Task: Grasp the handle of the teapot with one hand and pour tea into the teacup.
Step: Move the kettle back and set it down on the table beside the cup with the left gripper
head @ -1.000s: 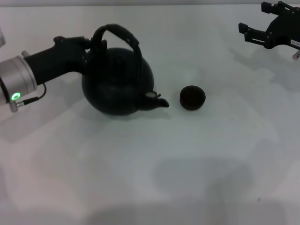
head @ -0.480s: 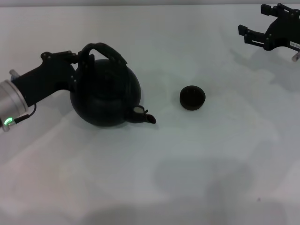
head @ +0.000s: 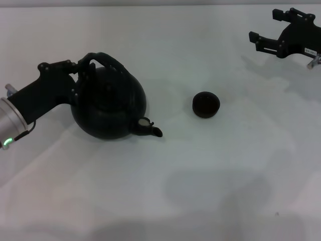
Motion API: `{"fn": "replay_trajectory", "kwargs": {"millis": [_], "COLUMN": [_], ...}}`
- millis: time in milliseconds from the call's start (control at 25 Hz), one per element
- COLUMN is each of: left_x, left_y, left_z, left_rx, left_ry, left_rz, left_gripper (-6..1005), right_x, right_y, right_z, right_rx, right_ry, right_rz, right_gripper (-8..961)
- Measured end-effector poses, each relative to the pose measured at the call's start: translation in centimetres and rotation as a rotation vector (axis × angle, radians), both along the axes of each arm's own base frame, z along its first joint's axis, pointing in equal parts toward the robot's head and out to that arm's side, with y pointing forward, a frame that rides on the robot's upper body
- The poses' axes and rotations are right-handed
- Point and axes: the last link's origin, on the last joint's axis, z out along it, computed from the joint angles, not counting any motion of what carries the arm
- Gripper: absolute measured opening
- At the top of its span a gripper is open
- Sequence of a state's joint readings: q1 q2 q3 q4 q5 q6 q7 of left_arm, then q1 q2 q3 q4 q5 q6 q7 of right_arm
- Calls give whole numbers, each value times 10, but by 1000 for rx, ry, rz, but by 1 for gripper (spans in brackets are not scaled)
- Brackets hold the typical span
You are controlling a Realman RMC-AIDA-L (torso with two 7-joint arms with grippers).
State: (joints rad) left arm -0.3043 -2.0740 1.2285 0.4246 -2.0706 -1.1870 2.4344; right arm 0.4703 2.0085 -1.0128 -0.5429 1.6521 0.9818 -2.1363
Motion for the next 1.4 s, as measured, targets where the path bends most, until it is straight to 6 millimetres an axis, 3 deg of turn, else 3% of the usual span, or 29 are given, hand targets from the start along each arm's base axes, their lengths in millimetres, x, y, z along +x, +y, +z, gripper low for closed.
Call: {"fn": "replay_trajectory", "kwargs": {"millis": [1400], "left_x": [-13], "left_y": [-2], "left_z": [-1], "left_rx": [117], "left_ry": [31], "left_rz": [34], "left_gripper": [111], "right_x": [2], "right_y": [-1], "right_z": [-3], "right_rx": [-5], "right_ry": [-4], "right_rz": [-12], "right_gripper": [860]}}
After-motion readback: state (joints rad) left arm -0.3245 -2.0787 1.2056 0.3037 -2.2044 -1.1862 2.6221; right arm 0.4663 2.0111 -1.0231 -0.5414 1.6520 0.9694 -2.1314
